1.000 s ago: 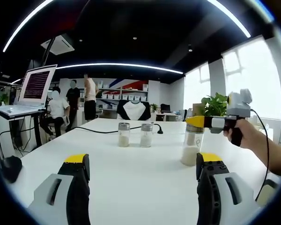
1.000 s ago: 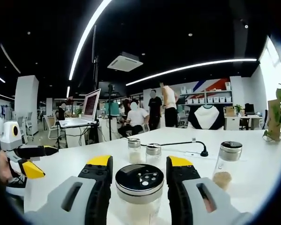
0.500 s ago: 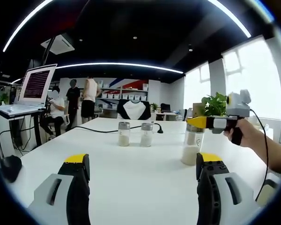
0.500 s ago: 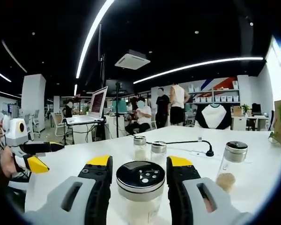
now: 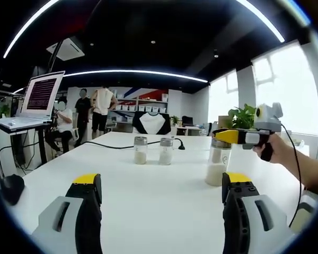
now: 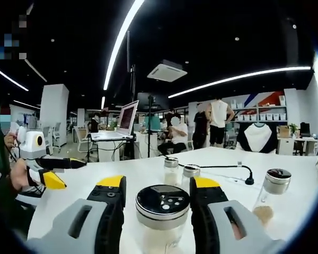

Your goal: Rotate the seasoning bottle until the label or dispensing opening points toward the visible target arrow and the bottle remains upright within the marked orientation range

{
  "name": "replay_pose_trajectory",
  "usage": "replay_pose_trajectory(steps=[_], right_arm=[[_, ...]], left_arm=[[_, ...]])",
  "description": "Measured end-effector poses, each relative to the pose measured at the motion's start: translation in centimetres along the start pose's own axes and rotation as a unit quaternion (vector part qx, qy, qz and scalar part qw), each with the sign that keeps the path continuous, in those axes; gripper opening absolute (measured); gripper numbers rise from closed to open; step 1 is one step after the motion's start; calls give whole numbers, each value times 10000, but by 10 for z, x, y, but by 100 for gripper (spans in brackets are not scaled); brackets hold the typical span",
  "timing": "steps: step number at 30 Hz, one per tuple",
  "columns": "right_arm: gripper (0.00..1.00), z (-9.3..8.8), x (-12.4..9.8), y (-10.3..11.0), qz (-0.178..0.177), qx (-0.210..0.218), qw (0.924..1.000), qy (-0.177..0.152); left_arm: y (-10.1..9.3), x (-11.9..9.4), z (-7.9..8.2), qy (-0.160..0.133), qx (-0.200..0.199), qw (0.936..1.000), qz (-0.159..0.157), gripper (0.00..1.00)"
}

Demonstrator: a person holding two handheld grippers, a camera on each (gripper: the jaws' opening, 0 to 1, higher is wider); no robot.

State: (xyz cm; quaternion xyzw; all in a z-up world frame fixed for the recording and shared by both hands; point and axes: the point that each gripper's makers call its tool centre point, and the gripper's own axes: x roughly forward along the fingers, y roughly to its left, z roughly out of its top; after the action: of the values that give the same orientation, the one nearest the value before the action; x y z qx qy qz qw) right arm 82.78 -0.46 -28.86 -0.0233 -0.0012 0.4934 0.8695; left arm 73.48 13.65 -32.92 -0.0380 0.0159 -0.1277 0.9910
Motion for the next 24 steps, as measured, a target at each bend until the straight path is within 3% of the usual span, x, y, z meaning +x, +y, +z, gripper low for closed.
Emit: replay_pose_trajectory(steps=[4,7,18,20,24], right_arm=[[48,4,-1,1,313,225,9991,-153],[48,8,-2,-1,375,-54,9989,-269],[48,9,-1,6,1009,-182,9945,-220],[48,6,-2,12,1299,-202,9912,-169],[49,7,-2,13,1549,-27,9876,-250]], left_arm=[[1,-1,1,-16,-2,10000,11,99],[2,-1,1,-6,-3,10000,22,99],[3,-3,2,-1,-2,10000,23,99],[5,-3,2,-4,6,10000,49,99],[7,-5,4,-27,3,10000,61,99]])
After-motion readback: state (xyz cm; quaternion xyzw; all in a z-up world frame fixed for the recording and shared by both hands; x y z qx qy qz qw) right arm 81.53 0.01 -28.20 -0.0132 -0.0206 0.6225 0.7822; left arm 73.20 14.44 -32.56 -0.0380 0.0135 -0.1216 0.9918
